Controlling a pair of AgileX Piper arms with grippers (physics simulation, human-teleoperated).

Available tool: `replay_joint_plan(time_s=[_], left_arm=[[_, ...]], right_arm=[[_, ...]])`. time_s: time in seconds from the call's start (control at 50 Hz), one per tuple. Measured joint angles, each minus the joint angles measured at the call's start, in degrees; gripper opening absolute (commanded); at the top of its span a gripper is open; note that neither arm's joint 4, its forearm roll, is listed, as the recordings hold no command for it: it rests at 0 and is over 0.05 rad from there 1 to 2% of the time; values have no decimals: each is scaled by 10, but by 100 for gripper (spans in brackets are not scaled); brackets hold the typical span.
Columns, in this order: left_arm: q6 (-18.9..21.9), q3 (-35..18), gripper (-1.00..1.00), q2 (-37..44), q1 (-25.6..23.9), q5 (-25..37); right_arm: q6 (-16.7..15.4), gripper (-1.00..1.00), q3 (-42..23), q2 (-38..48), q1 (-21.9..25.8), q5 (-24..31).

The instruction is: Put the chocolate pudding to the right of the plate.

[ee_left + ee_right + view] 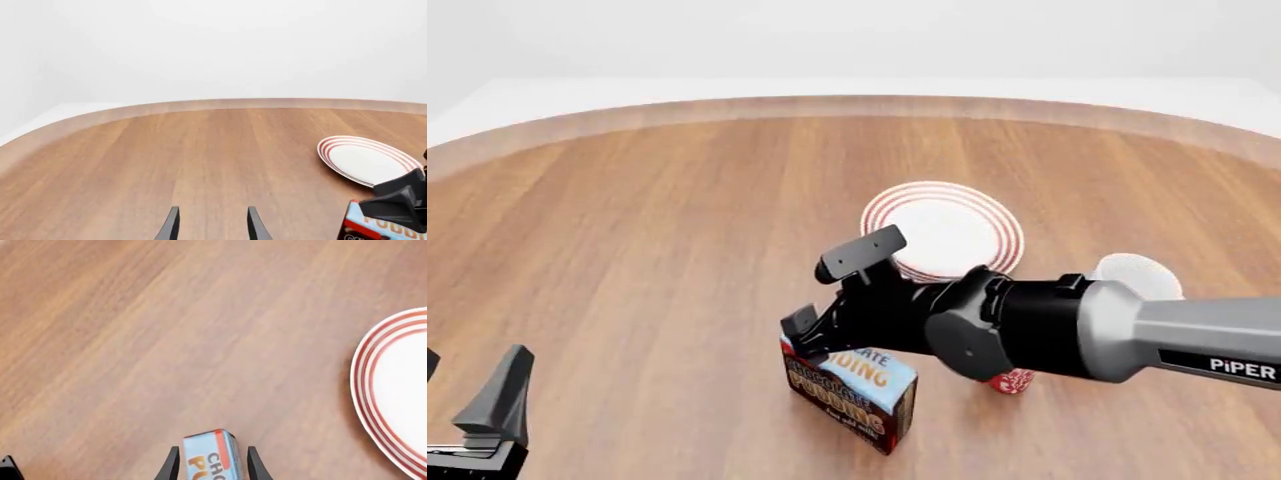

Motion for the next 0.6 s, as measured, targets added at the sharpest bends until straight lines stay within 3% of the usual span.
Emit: replay_joint_plan(time_s=[0.6], left_arm=[[0,0,100,0,0,0]], right_arm=[[4,100,5,30,3,-9]])
